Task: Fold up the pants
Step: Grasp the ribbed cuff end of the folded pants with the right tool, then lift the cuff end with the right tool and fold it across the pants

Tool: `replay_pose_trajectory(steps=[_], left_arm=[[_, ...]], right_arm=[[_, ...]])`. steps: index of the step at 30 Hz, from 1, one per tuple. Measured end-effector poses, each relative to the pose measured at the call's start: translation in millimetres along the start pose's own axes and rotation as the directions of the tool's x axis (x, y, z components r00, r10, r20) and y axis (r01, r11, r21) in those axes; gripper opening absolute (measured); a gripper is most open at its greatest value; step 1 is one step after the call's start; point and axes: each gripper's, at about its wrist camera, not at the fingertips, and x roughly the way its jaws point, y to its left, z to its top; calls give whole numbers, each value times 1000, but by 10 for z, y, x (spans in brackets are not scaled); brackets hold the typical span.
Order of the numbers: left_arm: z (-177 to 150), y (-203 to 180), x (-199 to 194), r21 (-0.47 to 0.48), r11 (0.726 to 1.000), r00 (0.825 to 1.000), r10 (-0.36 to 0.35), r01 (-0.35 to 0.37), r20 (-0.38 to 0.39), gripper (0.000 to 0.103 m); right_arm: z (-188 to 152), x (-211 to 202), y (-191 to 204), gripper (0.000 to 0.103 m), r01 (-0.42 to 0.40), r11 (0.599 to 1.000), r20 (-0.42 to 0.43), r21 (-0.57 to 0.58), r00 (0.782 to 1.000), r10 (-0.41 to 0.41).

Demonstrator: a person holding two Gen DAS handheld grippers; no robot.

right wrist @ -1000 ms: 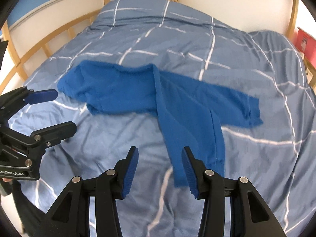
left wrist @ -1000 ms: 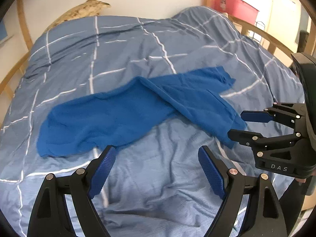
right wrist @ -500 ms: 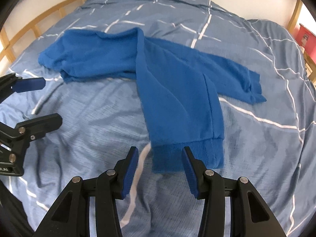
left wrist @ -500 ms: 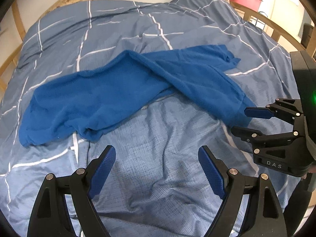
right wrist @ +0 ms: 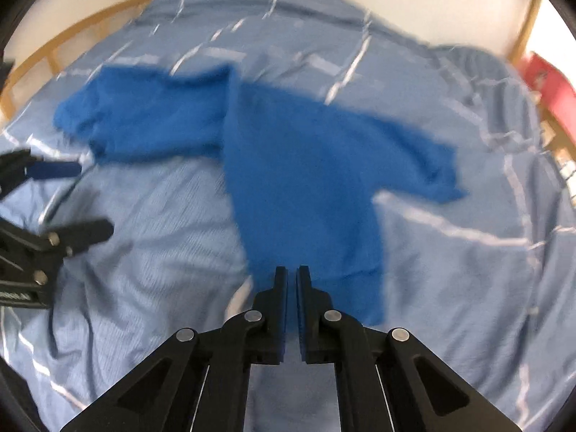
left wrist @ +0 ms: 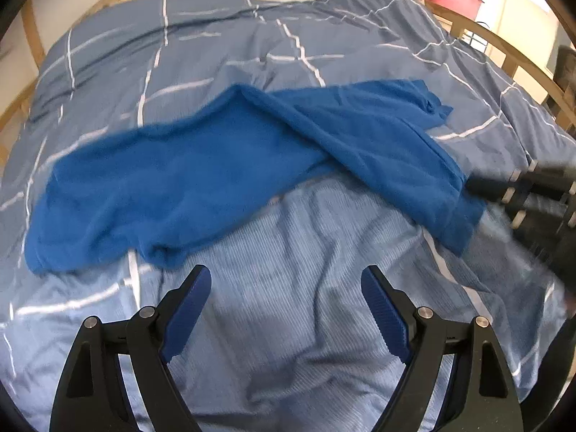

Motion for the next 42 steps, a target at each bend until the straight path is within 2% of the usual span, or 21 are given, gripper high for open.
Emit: replay_pose_trajectory(steps=[4, 7, 9, 12, 20, 26, 29, 42], left_arm=[[229, 15, -23, 62, 998, 999, 10, -13, 49, 85], [396, 45, -61, 101, 995, 997, -7, -1, 76, 85], [459, 45, -88, 127, 992, 996, 0, -12, 87, 85], [473, 4, -117, 160, 987, 996, 4, -19, 92, 85], [298, -161, -102, 145, 989, 999, -30, 25, 36, 85], [180, -153, -36, 112, 993, 999, -45, 43, 12, 85], [130, -141, -11, 110, 993, 999, -46, 44, 7, 85], [33, -141, 136, 92, 993, 997, -70, 72, -24, 85]], right_arm=[[303, -250, -321, 6, 40, 997, 85, 63, 995, -46], [403, -287, -442, 6, 16, 996, 75, 84, 997, -22], [340, -268, -346, 9, -4, 999, 71, 37, 997, 1], [235, -148, -142, 39, -61, 998, 21, -35, 998, 62], [0, 69, 216, 39, -101, 988, -27, -115, 995, 99], [-66, 231, 307, 39, -43, 989, -53, -138, 998, 36], [-98, 258, 288, 39, -15, 992, -29, -128, 1000, 11], [-223, 434, 281, 39, 15, 990, -65, -137, 998, -24]])
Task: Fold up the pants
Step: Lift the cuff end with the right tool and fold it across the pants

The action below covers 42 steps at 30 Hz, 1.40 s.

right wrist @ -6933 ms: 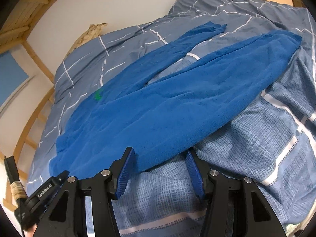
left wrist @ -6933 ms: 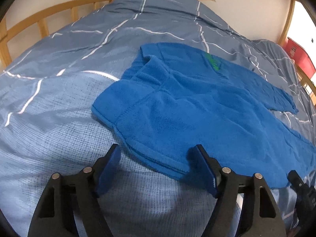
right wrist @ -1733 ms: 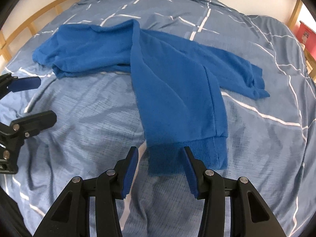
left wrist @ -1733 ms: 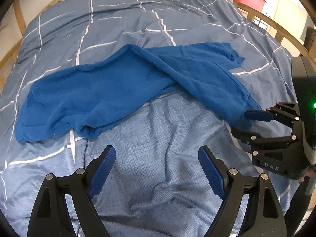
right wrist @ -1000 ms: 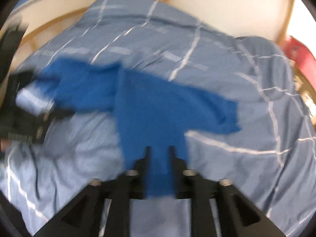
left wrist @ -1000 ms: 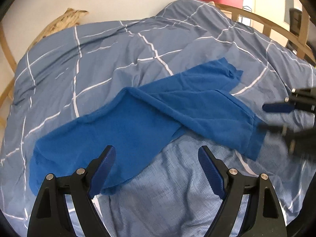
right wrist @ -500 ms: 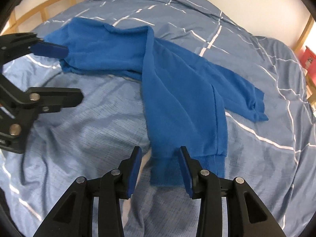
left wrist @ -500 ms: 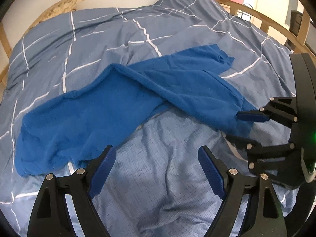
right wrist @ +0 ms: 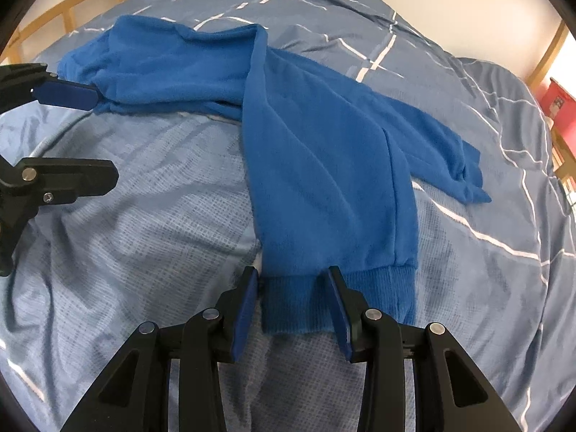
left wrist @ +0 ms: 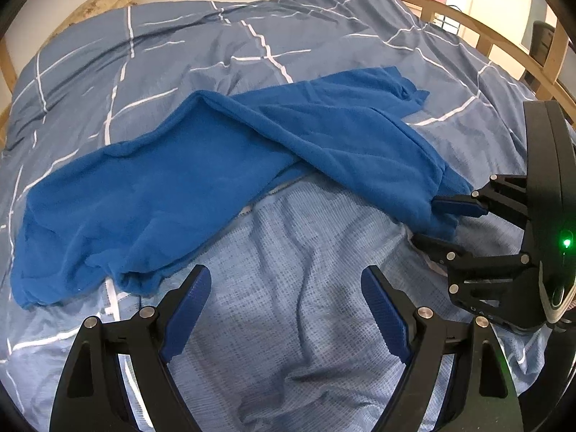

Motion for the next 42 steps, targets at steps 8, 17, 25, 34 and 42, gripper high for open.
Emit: replay_pose_trajectory(steps=[8, 17, 25, 34, 42], left_arm=[[34, 47, -28, 4, 1000, 1000, 5, -5, 11, 85], [253, 130, -119, 0, 1000, 999, 10, -10, 51, 85], [729, 213, -106, 65, 996, 993, 51, -58, 107, 85], [1421, 215, 307, 207, 972, 993, 101, -113, 69, 85], [1572, 86, 610, 216, 973, 996, 77, -84, 38, 85]], right_arm=[[26, -113, -128, 17, -43, 997, 24, 64, 999, 41], [274, -631, -565, 11, 10, 984, 160, 180, 986, -39], [854, -619, -1258, 10, 103, 958, 177, 268, 972, -154], [1256, -32, -1779, 10, 97, 941, 71, 323, 989, -127], [1395, 453, -2161, 21, 63, 905, 15, 421, 997, -76]])
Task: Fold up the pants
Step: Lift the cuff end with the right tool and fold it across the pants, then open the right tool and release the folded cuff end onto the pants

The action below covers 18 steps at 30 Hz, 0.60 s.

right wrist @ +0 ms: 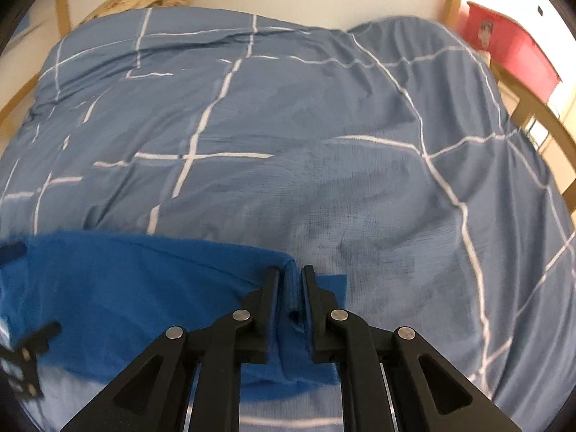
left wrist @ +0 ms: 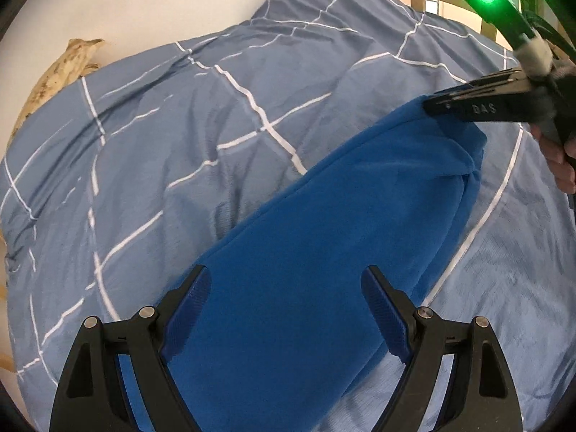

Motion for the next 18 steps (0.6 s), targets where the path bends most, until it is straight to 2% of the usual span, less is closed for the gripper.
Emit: replay_pose_trajectory(steps=[1, 3, 7, 9, 11, 14, 18], left_arm=[[0, -14, 22, -1, 1000, 1000, -2, 2, -4, 85], [-33, -29, 33, -10, 1000, 1000, 6, -6, -8, 85], [-124, 11, -72, -69, 998, 1000, -13, 13, 7, 85], [-208, 48, -197, -100, 994, 999, -30, 32, 21, 85], [-338, 99, -383, -111, 994, 999, -11, 16, 43, 85], [-534, 195, -659, -134, 991, 997, 15, -4, 79, 85], [-864, 381, -1039, -201, 979, 989, 56, -29, 135, 85]], right_arm=[[5, 25, -26, 33, 2, 1000, -2, 14, 1000, -2], [-15, 18, -86, 43, 68, 997, 9, 43, 998, -68], [-84, -96, -225, 44, 143, 987, 20, 76, 989, -145], [-172, -226, -261, 44, 142, 985, 24, 99, 989, -145], [-238, -355, -203, 44, 144, 986, 38, 89, 988, -148], [-396, -637, 54, 44, 98, 995, 87, 33, 991, -100], [-621, -1027, 496, 44, -2, 998, 173, -57, 985, 12]])
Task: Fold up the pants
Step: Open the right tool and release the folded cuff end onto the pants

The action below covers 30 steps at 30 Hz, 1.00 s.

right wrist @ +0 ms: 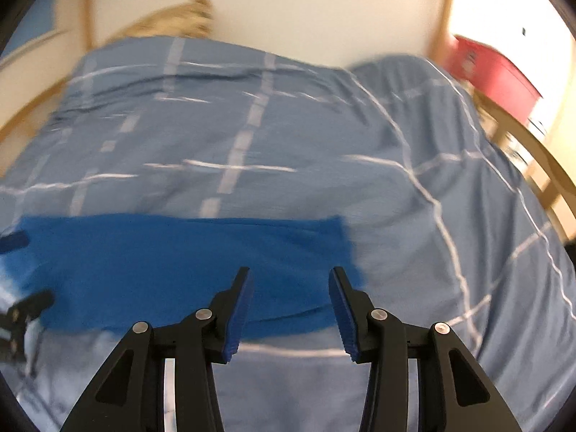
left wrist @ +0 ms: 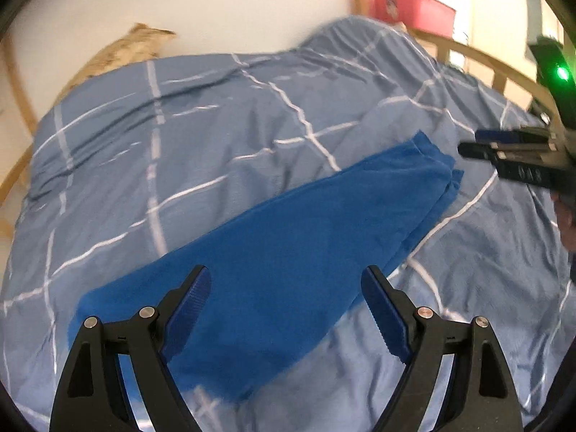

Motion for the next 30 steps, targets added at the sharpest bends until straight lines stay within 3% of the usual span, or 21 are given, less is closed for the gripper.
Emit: replay_pose_trajectory(steps=[4, 10, 15, 22, 27, 30], left_arm=[[-316, 213, -317, -45, 998, 997, 55, -53, 46, 85], [-899, 516, -530, -79, 988, 990, 137, -134, 37, 85], [-1262, 808, -624, -94, 980, 983, 180, -177, 24, 85], [-1649, 1353, -744, -111, 971, 976, 216, -213, 10, 85], [-1749, 1698, -721, -116, 975, 982, 190, -190, -5, 85], [-1732, 1938, -651, -145, 974, 985, 171, -172, -17, 85]], right_arm=[[-160, -299, 402, 53, -97, 995, 73, -28, 992, 99], [-477, -551, 1018, 53, -212, 975, 134, -71, 966, 220], [-698, -565, 1536, 53, -297, 949, 107, -108, 945, 308], [-871, -333, 2173, 53, -403, 913, 6, -61, 915, 404], [-907, -147, 2571, 53, -454, 891, -53, -34, 891, 452], [-922, -33, 2759, 53, -444, 895, -82, -33, 894, 440]])
